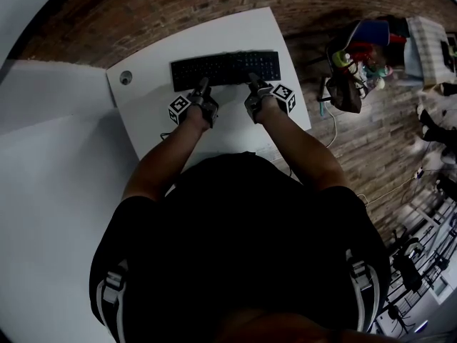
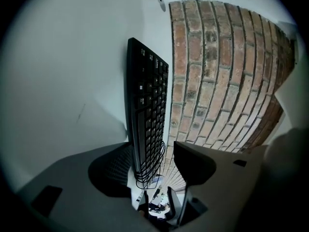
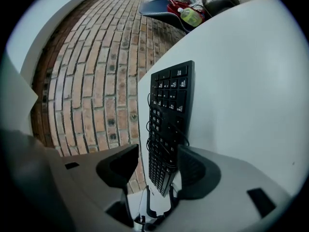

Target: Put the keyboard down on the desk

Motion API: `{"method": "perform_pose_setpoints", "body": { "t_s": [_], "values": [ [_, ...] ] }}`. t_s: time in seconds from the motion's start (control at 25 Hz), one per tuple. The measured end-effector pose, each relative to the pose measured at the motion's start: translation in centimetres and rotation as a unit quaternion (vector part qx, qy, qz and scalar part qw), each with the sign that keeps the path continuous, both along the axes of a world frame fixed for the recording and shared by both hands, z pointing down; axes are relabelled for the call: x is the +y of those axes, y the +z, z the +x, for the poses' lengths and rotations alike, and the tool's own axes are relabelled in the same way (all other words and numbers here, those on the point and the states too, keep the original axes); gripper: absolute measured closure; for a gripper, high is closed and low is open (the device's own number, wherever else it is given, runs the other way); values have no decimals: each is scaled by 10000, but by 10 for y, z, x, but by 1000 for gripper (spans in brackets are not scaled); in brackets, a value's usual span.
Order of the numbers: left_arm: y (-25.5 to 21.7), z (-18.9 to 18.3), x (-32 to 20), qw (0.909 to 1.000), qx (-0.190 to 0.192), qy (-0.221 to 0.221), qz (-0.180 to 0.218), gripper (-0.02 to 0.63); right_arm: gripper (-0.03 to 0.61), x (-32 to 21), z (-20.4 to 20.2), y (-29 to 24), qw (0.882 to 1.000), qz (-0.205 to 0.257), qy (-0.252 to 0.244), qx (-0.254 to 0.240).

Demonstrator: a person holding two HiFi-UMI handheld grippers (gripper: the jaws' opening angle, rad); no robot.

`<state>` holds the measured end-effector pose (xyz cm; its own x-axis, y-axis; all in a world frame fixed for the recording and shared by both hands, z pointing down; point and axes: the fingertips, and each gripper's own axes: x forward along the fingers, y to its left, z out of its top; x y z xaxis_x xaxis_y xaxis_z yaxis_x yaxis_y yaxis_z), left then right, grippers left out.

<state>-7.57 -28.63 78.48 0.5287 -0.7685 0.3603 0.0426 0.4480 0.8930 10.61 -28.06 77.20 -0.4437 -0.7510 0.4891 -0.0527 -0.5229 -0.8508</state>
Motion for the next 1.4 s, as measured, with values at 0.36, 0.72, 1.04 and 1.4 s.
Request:
{"method": "perform_pose_setpoints", "body": {
  "t_s": [0.36, 0.72, 1.04, 1.4],
  "values": [
    [-18, -3, -4, 9995, -75, 70, 296, 347, 331, 4, 6, -20, 9986, 269, -296, 339],
    [-64, 4, -21, 9849, -881, 764, 1276, 344, 331, -11, 9, -53, 9896, 922, -724, 837],
    [-111, 16, -12, 9371, -2046, 1481, 2410, 375, 406, -7, 14, -80, 9678, 1399, -1219, 1703],
    [-141, 18, 2, 9083, -2586, 1559, 2895, 457, 476, 5, 20, -106, 9411, 1867, -1558, 2351]
  ]
}}
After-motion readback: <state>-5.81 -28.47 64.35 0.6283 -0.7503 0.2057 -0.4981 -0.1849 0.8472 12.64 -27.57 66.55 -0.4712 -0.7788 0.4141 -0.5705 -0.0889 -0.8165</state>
